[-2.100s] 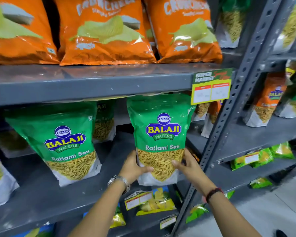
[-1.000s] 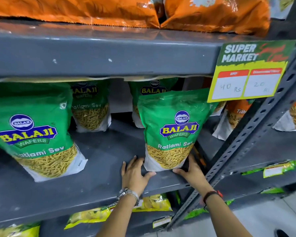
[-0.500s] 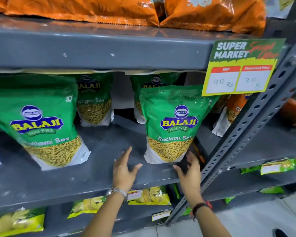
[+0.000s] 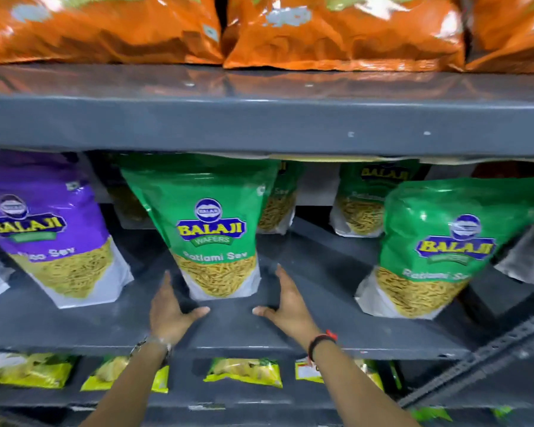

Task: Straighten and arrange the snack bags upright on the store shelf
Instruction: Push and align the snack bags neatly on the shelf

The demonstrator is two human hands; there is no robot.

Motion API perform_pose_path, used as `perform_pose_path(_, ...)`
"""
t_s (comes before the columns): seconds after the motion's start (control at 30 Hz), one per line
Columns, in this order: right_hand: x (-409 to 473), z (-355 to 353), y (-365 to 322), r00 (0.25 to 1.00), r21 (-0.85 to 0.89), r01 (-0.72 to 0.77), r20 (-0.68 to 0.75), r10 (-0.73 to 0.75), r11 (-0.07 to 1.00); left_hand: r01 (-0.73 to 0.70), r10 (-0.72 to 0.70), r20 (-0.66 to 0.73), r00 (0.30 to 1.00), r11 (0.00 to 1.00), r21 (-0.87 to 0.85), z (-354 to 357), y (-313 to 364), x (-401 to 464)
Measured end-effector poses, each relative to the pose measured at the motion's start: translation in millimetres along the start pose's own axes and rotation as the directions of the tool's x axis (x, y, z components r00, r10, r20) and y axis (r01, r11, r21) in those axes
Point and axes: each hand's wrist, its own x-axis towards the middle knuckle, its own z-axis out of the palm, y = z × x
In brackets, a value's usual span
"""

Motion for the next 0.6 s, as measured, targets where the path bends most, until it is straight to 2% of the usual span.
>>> perform_pose_path(0.13,26.1,24.7,-7.8,1.000,-0.028,-0.017,-0.024,0.016,0.999,-0.017,0.007,0.179,0.984,0.998,0.052,-2.4,2.3,23.2)
perform_pose_path(0.33,15.3,19.0,-9.1,0.986,-0.016,-0.027,-0.164,0.025,0.999,-0.036,0.034,0.140,0.990,0.999,0.012,14.6,7.7,16.1)
perform_pose_path(0.5,-12.0,-9.9,12.6,0.963,-0.092,-0.093,-0.261,0.066,0.991,-0.144,0.127,0.223,0.967,0.988,0.062,42.7,24.1,1.8)
perform_pose_path(0.6,-23.6,-20.7,19.4,0.960,-0.114,-0.116,-0.269,0.082,0.987,-0.222,0.182,0.223,0.958,0.960,0.171,56.4,28.1,-9.5)
